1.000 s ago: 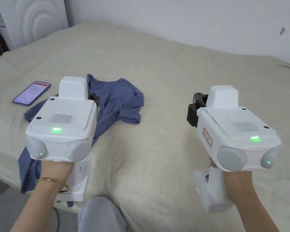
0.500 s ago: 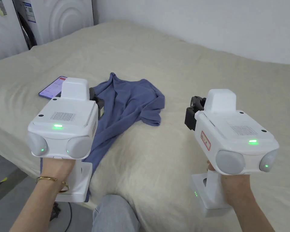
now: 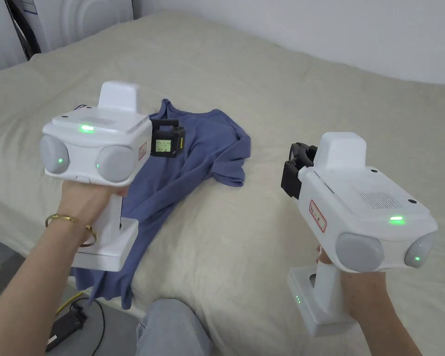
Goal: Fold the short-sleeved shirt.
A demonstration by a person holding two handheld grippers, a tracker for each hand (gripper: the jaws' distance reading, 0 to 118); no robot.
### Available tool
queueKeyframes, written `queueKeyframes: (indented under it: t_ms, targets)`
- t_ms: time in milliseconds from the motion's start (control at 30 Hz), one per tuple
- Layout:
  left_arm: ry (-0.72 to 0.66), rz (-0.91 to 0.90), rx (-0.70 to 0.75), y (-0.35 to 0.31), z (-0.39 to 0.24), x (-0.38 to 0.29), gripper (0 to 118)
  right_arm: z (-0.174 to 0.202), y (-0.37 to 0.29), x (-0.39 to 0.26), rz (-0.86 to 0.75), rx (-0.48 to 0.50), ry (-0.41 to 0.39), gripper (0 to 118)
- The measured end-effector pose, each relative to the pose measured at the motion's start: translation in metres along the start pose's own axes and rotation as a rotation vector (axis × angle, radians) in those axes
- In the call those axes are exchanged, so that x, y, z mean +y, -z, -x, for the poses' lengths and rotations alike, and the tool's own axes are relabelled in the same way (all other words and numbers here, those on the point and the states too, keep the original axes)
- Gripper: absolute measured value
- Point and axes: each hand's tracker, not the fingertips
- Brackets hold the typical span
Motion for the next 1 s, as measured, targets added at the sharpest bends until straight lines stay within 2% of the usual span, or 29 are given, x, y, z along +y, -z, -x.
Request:
queueKeyframes:
  t_ms: [233,467,667,933,967,1000]
  targets:
    - [0.046,0.146,-0.021,0.089,-0.001,0.017,118,-0.007,0.026,-0.005,0.035,-0.013,0.008,0]
    - [0.006,0.293,-0.088,0.194,-0.008,0.037,118,-0.017,0.052,-0.016,0.076,-0.007,0.023,0]
    - [0.055,0.509,-0.087,0.286,-0.017,0.034,118,-0.028,0.082,-0.024,0.12,0.007,0.049,0]
    - [0.115,0.773,-0.088,0.36,-0.024,0.016,118,-0.036,0.1,-0.033,0.125,0.001,0.008,0]
    - [0.114,0.789,-0.094,0.364,-0.023,0.012,115,-0.038,0.102,-0.035,0.133,0.003,0.009,0]
    - [0.115,0.814,-0.094,0.367,-0.024,0.01,106,-0.039,0.103,-0.036,0.141,-0.001,0.004,0]
